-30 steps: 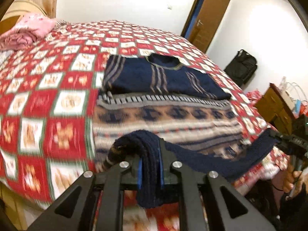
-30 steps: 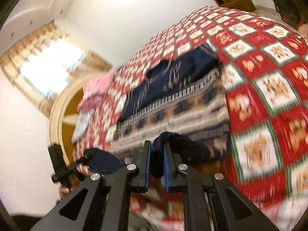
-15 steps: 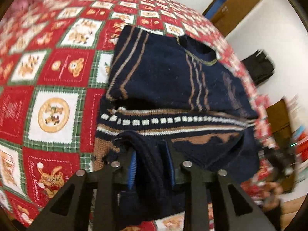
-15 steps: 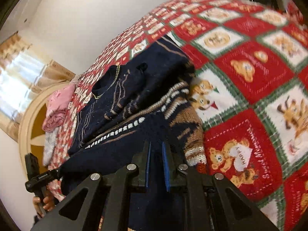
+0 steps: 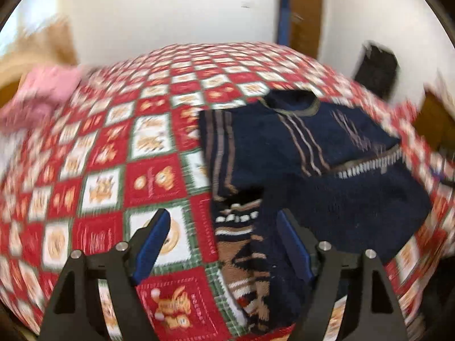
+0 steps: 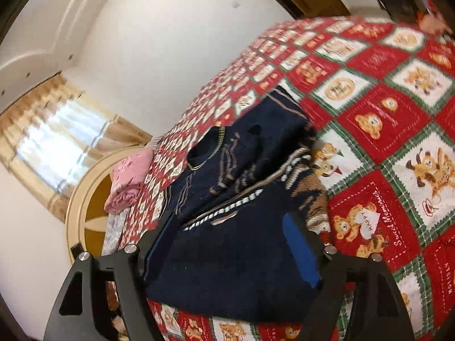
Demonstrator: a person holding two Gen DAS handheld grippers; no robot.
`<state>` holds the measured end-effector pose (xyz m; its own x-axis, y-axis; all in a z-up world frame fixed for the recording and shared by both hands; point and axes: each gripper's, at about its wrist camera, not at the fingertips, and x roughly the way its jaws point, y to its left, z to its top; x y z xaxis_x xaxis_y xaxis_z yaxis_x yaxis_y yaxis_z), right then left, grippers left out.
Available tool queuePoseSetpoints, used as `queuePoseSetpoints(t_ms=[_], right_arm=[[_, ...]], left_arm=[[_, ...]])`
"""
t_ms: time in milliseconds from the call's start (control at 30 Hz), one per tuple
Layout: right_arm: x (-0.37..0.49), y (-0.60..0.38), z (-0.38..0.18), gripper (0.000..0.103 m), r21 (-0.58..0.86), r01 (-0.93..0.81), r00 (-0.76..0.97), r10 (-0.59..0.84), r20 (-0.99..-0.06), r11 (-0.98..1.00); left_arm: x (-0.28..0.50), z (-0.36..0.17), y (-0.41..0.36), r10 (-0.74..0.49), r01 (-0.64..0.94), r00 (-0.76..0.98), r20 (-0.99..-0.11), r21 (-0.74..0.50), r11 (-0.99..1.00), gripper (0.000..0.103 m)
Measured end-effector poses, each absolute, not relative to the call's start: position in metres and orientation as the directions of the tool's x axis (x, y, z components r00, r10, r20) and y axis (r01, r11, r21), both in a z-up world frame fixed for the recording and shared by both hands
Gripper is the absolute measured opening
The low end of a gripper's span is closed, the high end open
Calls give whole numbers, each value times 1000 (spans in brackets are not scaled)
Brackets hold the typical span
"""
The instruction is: Fold small clothes
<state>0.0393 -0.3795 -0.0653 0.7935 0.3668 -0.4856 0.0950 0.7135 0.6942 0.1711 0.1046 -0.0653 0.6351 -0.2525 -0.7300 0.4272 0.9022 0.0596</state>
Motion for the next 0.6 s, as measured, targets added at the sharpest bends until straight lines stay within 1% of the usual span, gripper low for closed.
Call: queuePoseSetpoints(t_ms=[33, 67, 167, 200, 333, 467, 600], right_arm=[[39, -374, -61, 77, 666, 86, 786, 360, -502, 741], [39, -373, -59, 77, 647, 81, 785, 352, -510, 758], [39, -366, -53, 77, 535, 104, 786, 260, -561, 838], [40, -367, -55, 77, 508, 125, 779, 233, -582, 852], [53, -366, -69, 77, 439, 137, 725, 212, -655, 888], [76, -354, -83, 77, 341, 111, 689, 175, -703, 934], [101, -346, -98, 77, 278, 97, 661, 147, -735, 956]], left_arm=[[176, -68, 94, -256, 453, 634, -730, 82, 888, 80], [181, -70, 88, -270, 474, 619, -738, 76, 877, 81], [203, -87, 72, -290, 494, 533, -795, 15, 869, 81], [208, -93, 66, -284, 496, 521, -805, 15, 868, 81], [209, -113, 49, -265, 519, 479, -837, 26, 855, 81], [196, -113, 37, -238, 538, 525, -817, 102, 837, 81], [204, -115, 39, -228, 520, 493, -840, 75, 851, 81]])
